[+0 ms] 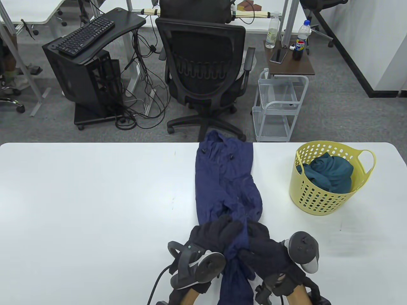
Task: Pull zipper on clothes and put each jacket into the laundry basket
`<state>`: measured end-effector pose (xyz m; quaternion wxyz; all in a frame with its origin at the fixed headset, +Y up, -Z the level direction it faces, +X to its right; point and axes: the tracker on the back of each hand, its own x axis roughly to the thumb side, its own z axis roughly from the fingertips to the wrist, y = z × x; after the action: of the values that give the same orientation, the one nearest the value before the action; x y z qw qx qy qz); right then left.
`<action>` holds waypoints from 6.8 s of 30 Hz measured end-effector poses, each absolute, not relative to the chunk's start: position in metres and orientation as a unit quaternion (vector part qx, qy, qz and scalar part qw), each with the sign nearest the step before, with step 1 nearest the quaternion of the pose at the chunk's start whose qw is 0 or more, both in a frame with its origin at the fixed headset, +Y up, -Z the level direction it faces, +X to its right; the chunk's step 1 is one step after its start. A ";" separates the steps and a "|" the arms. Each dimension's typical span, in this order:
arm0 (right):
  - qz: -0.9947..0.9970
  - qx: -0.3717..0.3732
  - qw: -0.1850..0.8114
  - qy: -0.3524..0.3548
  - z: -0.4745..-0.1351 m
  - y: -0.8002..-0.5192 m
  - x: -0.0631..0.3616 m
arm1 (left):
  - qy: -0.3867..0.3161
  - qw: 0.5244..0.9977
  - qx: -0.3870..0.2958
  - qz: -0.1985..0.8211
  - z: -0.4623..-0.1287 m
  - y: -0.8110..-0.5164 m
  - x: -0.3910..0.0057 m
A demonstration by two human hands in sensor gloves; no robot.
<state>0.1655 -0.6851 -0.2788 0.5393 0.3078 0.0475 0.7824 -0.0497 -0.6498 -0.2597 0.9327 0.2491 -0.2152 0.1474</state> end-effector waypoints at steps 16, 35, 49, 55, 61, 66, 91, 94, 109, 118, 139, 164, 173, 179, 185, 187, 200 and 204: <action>0.841 0.297 0.446 -0.078 -0.283 -0.709 0.142 | -0.326 0.888 0.223 0.234 -0.227 -0.644 -0.053; 0.428 0.367 0.823 0.067 -0.285 -0.683 0.175 | -0.310 0.724 -0.118 0.605 -0.292 -0.730 -0.076; 0.616 0.169 0.757 -0.136 -0.298 -0.701 0.229 | -0.229 0.538 -0.451 0.674 -0.277 -0.810 -0.010; 0.773 0.137 0.593 -0.180 -0.294 -0.697 0.226 | -0.129 0.389 -0.503 0.761 -0.269 -0.819 -0.023; 0.879 0.189 0.411 -0.149 -0.289 -0.699 0.184 | -0.058 0.375 -0.443 0.812 -0.271 -0.816 -0.051; 0.873 0.266 0.408 0.016 -0.287 -0.709 0.158 | -0.001 0.393 -0.362 0.845 -0.276 -0.812 -0.083; 0.782 0.209 0.587 0.007 -0.298 -0.729 0.159 | -0.272 0.492 -0.100 0.821 -0.291 -0.713 -0.139; 0.723 0.275 0.594 0.219 -0.301 -0.752 0.143 | -0.321 0.429 -0.094 0.839 -0.289 -0.705 -0.145; 0.753 0.341 0.425 0.370 -0.284 -0.769 0.091 | -0.184 0.442 0.054 0.876 -0.294 -0.734 -0.219; 0.623 0.269 0.642 0.356 -0.298 -0.774 0.121 | -0.153 0.553 0.113 0.811 -0.289 -0.726 -0.231; 0.607 0.042 0.784 0.118 -0.299 -0.758 0.177 | -0.329 0.918 0.045 0.218 -0.256 -0.703 -0.059; 0.302 0.192 0.934 0.013 -0.304 -0.736 0.213 | -0.311 0.573 -0.259 0.712 -0.291 -0.751 -0.083; 0.578 0.138 0.797 -0.109 -0.299 -0.727 0.226 | -0.258 0.460 -0.269 0.806 -0.285 -0.755 -0.072; 0.733 0.280 0.620 -0.017 -0.289 -0.709 0.172 | -0.166 0.452 -0.239 0.843 -0.289 -0.770 -0.091; 0.889 0.242 0.378 -0.091 -0.277 -0.708 0.141 | -0.165 0.422 -0.256 0.854 -0.284 -0.767 -0.093; 0.896 0.234 0.342 -0.158 -0.273 -0.705 0.139 | -0.148 0.478 -0.252 0.828 -0.285 -0.768 -0.095; 0.863 0.111 0.324 -0.372 -0.261 -0.642 0.194 | -0.109 0.713 -0.189 0.667 -0.292 -0.753 -0.127; 0.860 0.026 0.261 -0.438 -0.276 -0.597 0.242 | -0.021 0.841 -0.046 0.538 -0.290 -0.738 -0.157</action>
<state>0.2420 -0.5967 -0.2758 0.2613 0.0261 -0.4379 0.8598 -0.1574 -0.7383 -0.2903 0.8411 -0.0456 -0.0211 0.5385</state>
